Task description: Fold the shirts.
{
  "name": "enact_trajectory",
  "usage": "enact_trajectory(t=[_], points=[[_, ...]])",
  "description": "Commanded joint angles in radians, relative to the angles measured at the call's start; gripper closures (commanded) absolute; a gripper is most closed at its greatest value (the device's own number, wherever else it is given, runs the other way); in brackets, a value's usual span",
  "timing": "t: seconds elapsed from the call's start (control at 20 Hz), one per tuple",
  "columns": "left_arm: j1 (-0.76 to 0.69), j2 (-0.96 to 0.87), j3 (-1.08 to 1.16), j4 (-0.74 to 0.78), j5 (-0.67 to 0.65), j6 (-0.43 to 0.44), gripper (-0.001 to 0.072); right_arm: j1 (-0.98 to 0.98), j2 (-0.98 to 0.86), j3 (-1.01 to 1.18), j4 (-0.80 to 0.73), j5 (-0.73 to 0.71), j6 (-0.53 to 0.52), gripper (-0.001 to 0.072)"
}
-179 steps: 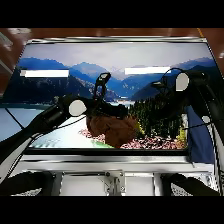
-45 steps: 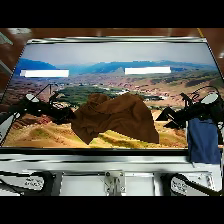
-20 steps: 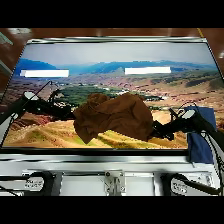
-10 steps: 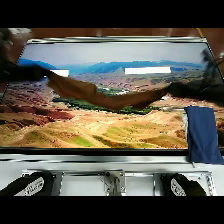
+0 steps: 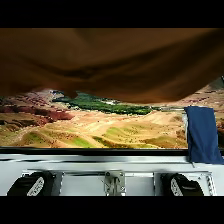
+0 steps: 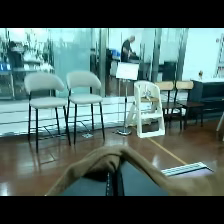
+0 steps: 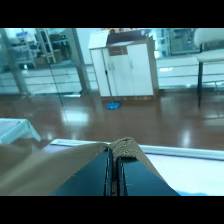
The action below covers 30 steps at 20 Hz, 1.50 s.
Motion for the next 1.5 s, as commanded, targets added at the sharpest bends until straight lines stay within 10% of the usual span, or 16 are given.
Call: enact_trajectory(t=[0.0, 0.5, 1.1, 1.45], points=[[0.001, 0.077, 0.024, 0.197, -0.145, -0.116, 0.0671, 0.000, 0.027, 0.043, -0.118, 0.179, 0.128, 0.0638], [0.001, 0.050, -0.441, 0.242, -0.295, -0.096, 0.0671, 0.001, -0.299, -0.001, -0.174, 0.619, 0.152, 0.0639], [0.000, -0.526, -0.758, 0.063, 0.309, -0.070, 0.0670, 0.001, -0.856, -0.310, -0.036, -0.247, 0.108, 0.0638], [-0.041, -0.782, -0.758, -0.076, 0.302, -0.074, 0.0669, 0.002, -1.012, -0.310, -0.011, -0.143, 0.110, 0.0624]])
